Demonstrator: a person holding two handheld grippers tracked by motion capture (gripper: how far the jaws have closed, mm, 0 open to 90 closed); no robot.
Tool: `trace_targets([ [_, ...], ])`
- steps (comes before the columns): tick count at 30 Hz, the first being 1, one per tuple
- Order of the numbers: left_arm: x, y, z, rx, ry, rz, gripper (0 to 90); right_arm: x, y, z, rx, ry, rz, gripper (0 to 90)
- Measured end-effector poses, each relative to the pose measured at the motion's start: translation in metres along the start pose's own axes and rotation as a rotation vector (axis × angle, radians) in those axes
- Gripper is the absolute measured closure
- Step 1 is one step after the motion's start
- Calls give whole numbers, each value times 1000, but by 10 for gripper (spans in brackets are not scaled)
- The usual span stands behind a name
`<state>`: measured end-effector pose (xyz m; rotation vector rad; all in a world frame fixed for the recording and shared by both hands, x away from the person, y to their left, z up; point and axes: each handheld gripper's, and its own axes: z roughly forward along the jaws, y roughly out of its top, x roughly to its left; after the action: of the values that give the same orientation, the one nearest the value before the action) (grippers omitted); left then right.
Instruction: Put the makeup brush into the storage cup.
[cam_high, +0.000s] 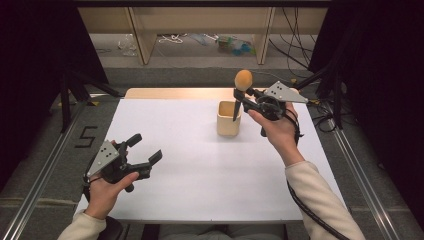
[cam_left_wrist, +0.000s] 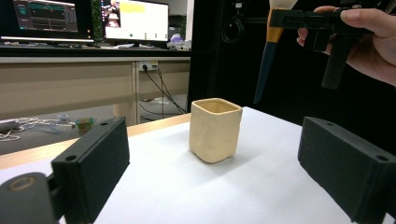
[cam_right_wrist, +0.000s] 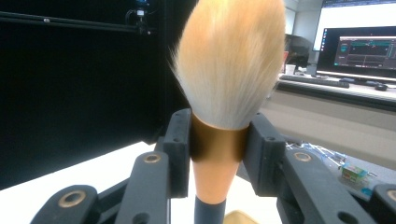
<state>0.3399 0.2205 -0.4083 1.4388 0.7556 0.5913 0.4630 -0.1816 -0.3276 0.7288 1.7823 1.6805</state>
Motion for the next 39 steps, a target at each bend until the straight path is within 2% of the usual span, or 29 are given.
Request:
trace_targets([
  [4, 0, 0, 0, 1, 0, -4, 85, -1, 1, 2, -14, -1, -19, 660],
  [7, 0, -1, 0, 2, 0, -5, 85, 0, 2, 2, -6, 1, -4, 660],
  [11, 0, -1, 0, 1, 1, -5, 85, -3, 2, 3, -14, -9, -21, 660],
  [13, 0, -1, 1, 1, 0, -5, 85, -3, 2, 3, -3, -7, -12, 660],
  [18, -1, -1, 1, 3, 1, -4, 86, -4, 3, 5, -19, -14, -12, 661],
  [19, -1, -1, 1, 3, 0, -4, 85, -4, 4, 5, -7, -10, -15, 660],
  [23, 0, -1, 1, 6, -1, -3, 85, -5, 5, 7, -28, -18, -17, 660],
  [31, 0, -2, 1, 6, 0, -1, 85, -6, 6, 9, -11, -14, -13, 660],
  [35, 0, -2, 1, 5, -1, -2, 86, -7, 6, 11, -31, -21, -16, 660],
  [39, 0, -2, 1, 6, -1, -1, 85, -7, 7, 11, -19, -17, -12, 660],
])
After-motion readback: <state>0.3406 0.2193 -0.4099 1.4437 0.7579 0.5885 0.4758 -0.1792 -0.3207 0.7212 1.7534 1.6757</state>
